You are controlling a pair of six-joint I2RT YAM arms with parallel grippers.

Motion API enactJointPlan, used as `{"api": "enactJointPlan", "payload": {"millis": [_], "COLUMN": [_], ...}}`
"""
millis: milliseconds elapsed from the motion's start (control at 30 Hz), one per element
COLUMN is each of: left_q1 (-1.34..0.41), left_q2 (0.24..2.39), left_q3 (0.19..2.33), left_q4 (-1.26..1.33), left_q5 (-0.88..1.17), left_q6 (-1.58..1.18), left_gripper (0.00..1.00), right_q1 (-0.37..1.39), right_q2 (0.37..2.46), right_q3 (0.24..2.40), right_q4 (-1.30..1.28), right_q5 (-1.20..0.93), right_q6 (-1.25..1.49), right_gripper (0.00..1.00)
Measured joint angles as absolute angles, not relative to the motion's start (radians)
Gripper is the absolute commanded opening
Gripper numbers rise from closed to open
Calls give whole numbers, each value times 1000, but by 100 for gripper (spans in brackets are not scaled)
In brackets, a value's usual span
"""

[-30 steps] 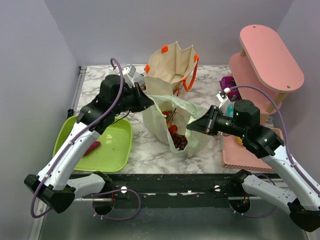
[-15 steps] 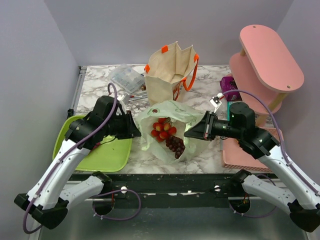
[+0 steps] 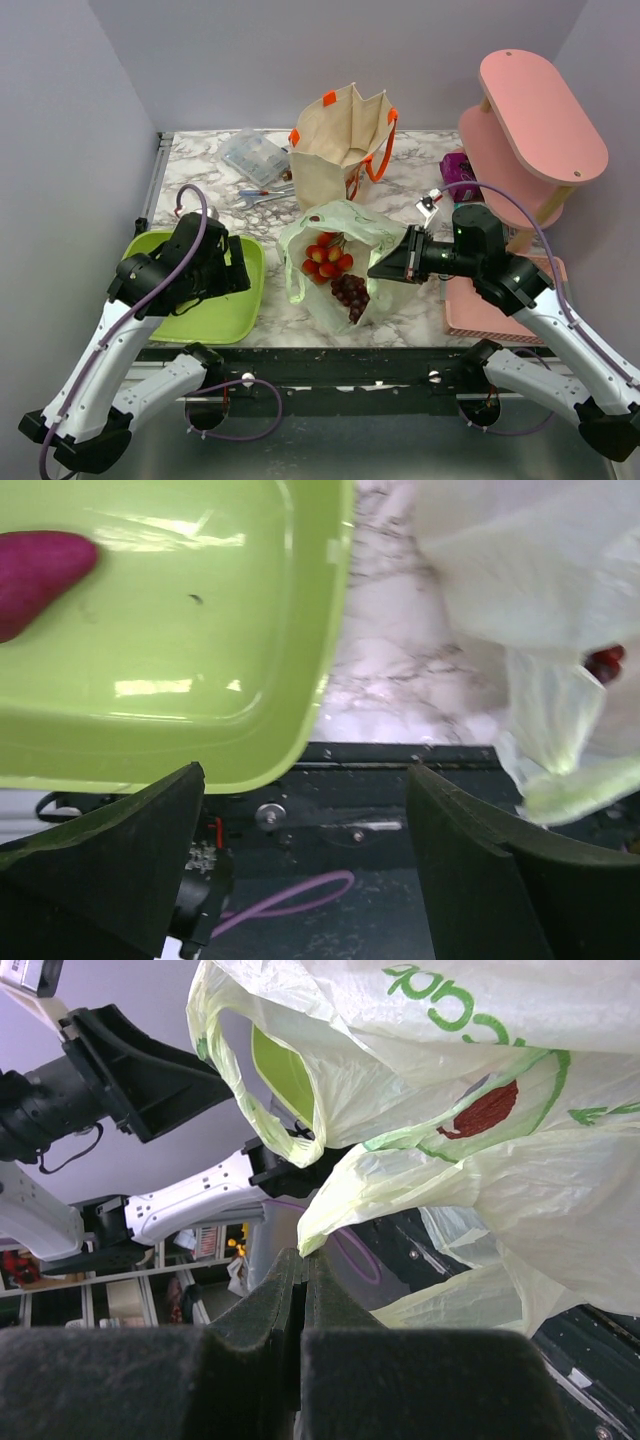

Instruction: Place the food into the grocery bag and tie it

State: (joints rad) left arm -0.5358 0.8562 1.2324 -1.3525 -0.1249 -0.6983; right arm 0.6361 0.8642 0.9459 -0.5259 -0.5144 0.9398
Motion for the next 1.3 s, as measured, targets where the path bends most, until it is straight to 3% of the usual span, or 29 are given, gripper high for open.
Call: {"api": "enactJointPlan", "payload": {"millis": [67, 300, 900, 1300], "left_q1": [-521, -378, 52, 233], "left_q2": [847, 805, 934, 988], "left_q3": [1213, 1081, 907, 834], "left_q4": [-1366, -1361, -1079, -955], "left_q5": [-191, -316, -292, -303], "left_q6": [-715, -745, -665, -652], "left_gripper": [92, 92, 99, 99], "right_q1": [636, 636, 636, 636], "right_q2": [862, 862, 882, 918], "right_q3": [942, 942, 926, 922], "right_q4": [-527, -552, -585, -630], "right_q5": [-514, -513, -512, -506], "right_q6": [940, 925, 906, 889], "right_gripper": [1, 1, 1, 1]}}
